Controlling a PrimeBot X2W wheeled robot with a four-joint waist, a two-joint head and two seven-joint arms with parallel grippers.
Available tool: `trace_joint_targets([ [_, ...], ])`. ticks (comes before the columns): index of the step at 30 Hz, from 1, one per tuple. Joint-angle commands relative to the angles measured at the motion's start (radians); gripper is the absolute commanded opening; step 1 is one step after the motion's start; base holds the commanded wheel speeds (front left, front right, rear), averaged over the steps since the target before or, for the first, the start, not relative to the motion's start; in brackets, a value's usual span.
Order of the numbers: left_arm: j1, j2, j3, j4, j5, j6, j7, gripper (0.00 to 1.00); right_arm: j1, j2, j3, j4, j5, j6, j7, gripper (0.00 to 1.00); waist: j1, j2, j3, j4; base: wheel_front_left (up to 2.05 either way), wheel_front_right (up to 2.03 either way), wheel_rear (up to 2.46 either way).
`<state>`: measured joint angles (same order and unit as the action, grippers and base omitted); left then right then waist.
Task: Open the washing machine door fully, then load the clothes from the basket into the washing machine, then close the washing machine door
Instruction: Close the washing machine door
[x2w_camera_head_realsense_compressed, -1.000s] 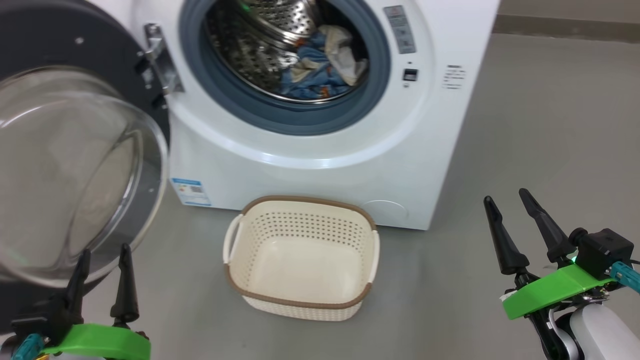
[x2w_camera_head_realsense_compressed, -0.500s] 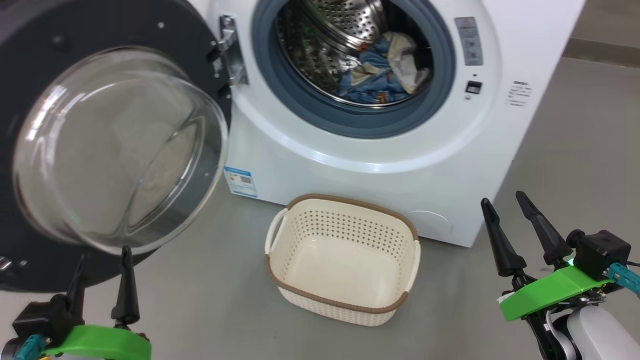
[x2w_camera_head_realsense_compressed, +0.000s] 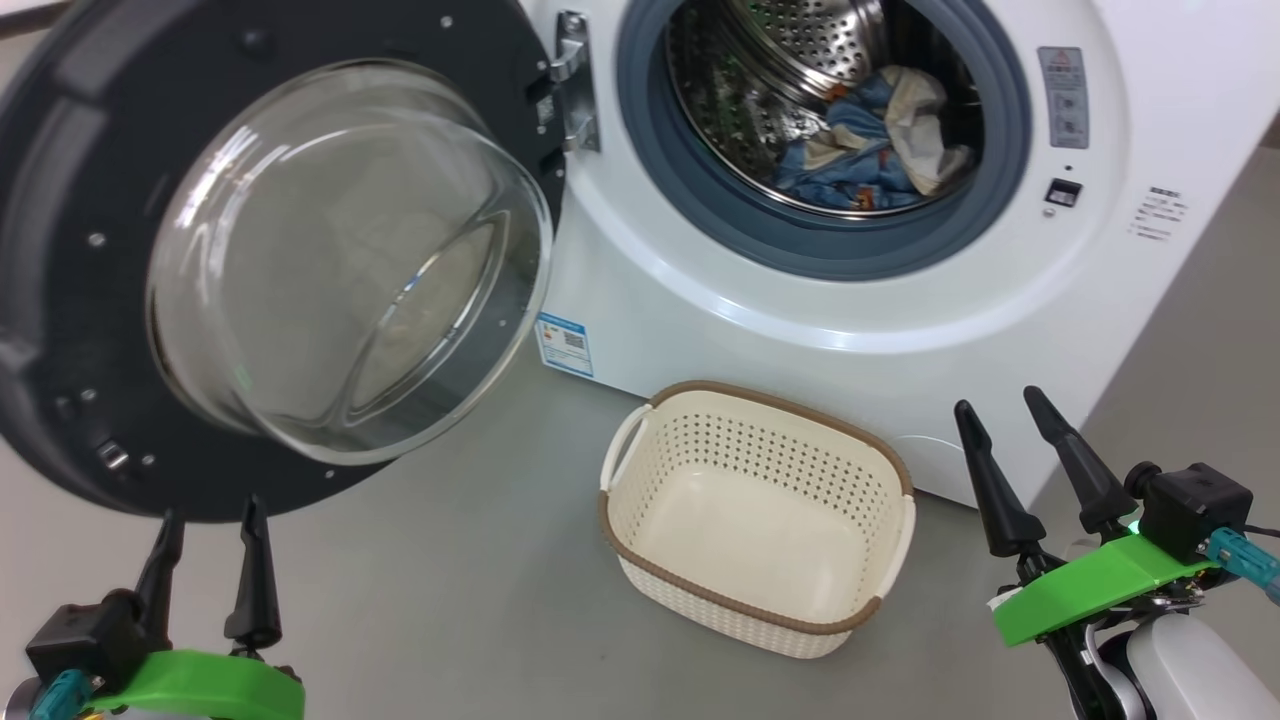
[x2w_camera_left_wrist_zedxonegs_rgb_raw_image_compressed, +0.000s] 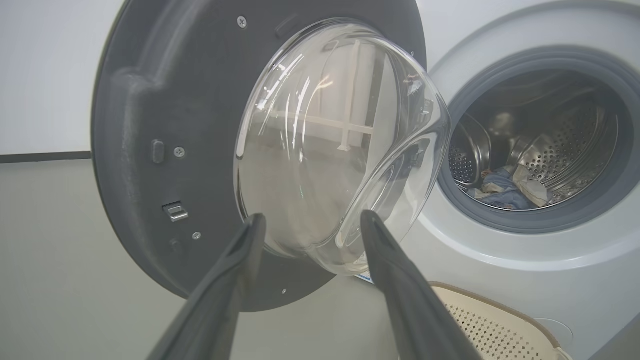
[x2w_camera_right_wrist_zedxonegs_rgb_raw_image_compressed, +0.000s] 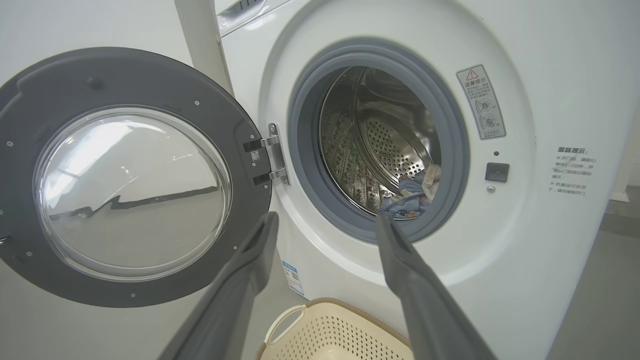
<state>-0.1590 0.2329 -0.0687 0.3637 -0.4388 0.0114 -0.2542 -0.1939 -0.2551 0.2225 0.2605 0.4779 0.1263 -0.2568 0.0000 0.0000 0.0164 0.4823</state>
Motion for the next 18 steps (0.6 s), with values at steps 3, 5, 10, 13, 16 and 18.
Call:
trace_joint_targets([
  [3, -0.02, 0.028, 0.033, -0.02, 0.0, 0.012, -0.005, 1.0, -0.005, -0.005, 0.018, -0.016, 0.006, 0.004, -0.005, 1.0, 0.0, 0.0, -0.007, 0.03, 0.0, 0.0, 0.0],
  [5, -0.019, 0.03, 0.033, -0.022, -0.001, 0.013, -0.006, 1.0, -0.008, -0.004, 0.02, -0.016, 0.007, 0.004, -0.005, 1.0, 0.0, 0.0, -0.008, 0.035, 0.0, 0.0, 0.0],
  [10, -0.013, 0.033, 0.038, -0.028, -0.006, 0.017, -0.006, 1.0, -0.02, -0.004, 0.029, -0.012, 0.009, 0.004, -0.005, 1.0, 0.0, 0.0, -0.003, 0.039, 0.0, 0.0, 0.0],
  [13, -0.011, 0.034, 0.041, -0.031, -0.01, 0.019, -0.006, 1.0, -0.023, -0.003, 0.033, -0.011, 0.011, 0.004, -0.005, 1.0, 0.0, 0.0, -0.003, 0.039, 0.0, 0.0, 0.0],
  [16, -0.009, 0.035, 0.041, -0.033, -0.013, 0.02, -0.006, 1.0, -0.023, -0.004, 0.035, -0.01, 0.013, 0.004, -0.005, 1.0, 0.0, 0.0, -0.004, 0.039, 0.0, 0.0, 0.0],
  [18, -0.009, 0.035, 0.041, -0.034, -0.014, 0.02, -0.006, 1.0, -0.023, -0.005, 0.036, -0.01, 0.014, 0.004, -0.005, 1.0, 0.0, 0.0, -0.004, 0.039, 0.0, 0.0, 0.0],
])
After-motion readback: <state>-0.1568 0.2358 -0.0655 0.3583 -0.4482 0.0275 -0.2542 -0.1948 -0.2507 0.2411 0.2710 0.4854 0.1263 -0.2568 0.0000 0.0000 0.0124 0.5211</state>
